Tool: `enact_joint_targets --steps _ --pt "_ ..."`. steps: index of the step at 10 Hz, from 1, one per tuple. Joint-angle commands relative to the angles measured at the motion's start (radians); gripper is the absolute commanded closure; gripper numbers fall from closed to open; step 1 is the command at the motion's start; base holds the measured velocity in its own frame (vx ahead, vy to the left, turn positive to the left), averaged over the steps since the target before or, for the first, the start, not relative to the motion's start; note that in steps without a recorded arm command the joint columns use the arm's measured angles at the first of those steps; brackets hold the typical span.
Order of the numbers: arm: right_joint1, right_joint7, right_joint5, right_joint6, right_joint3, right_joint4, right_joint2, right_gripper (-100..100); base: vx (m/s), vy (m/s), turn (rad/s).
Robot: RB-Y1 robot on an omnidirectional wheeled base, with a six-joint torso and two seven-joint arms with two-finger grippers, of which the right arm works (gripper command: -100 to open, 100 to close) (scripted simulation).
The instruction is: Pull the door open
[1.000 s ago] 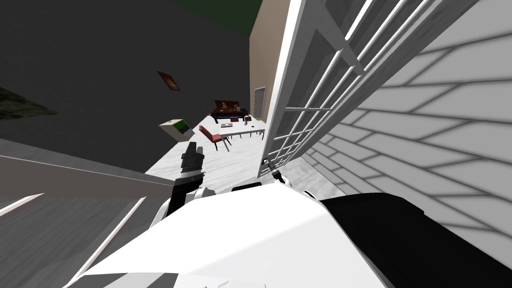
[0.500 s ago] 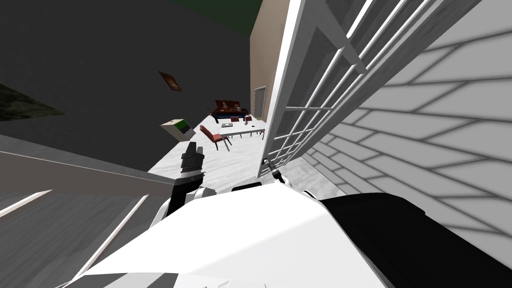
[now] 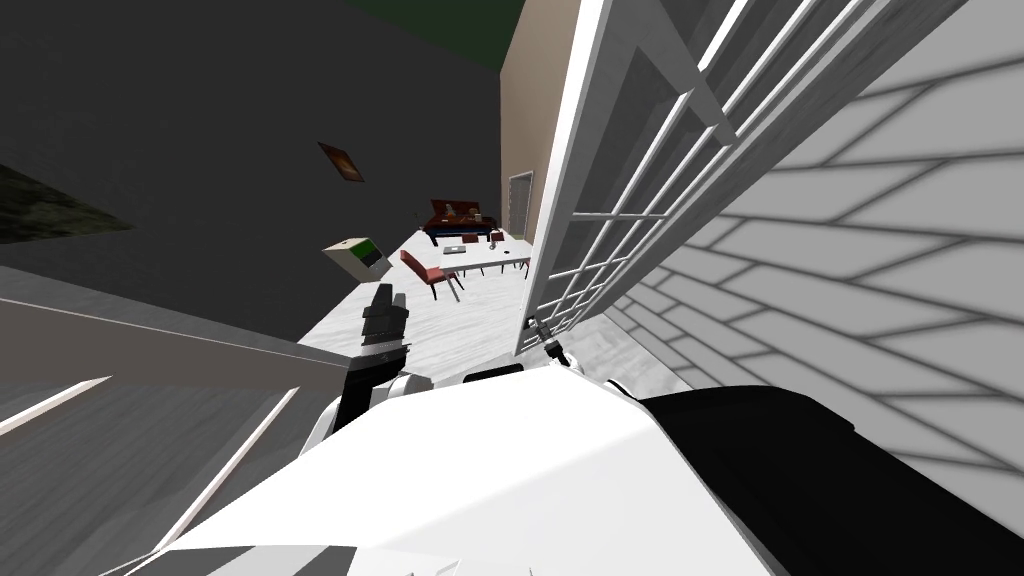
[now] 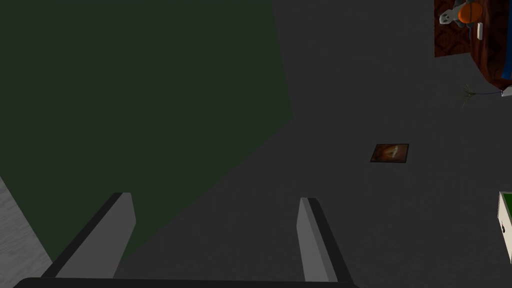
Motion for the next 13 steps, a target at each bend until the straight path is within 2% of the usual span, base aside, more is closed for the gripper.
enact_joint_targets --steps 1,4,5,8,9,12,13 --pt "0.001 -0.001 0.014 -0.010 0.027 -0.026 0.029 100 0.011 0.005 -0.016" --pt "0.001 -0.001 0.014 -0.010 0.027 -0.026 0.029 100 -0.003 0.001 -0.004" --pt "-0.006 -0.042 -0.011 0.000 0.005 0.012 0.002 100 -0.015 -0.028 0.031" --pt "-0.007 -0.116 -0.030 0.008 0.013 0.010 0.001 100 -0.056 -0.010 0.057" --pt "-0.007 -0.116 -0.030 0.008 0.013 0.010 0.001 100 -0.042 -0.008 0.044" --pt "-0.008 -0.207 -0.057 0.018 0.026 0.008 0.000 100 -0.052 -0.011 0.070" --pt "-0.008 -0.214 -0.057 0.018 0.026 0.008 0.000 100 -0.056 -0.015 0.032"
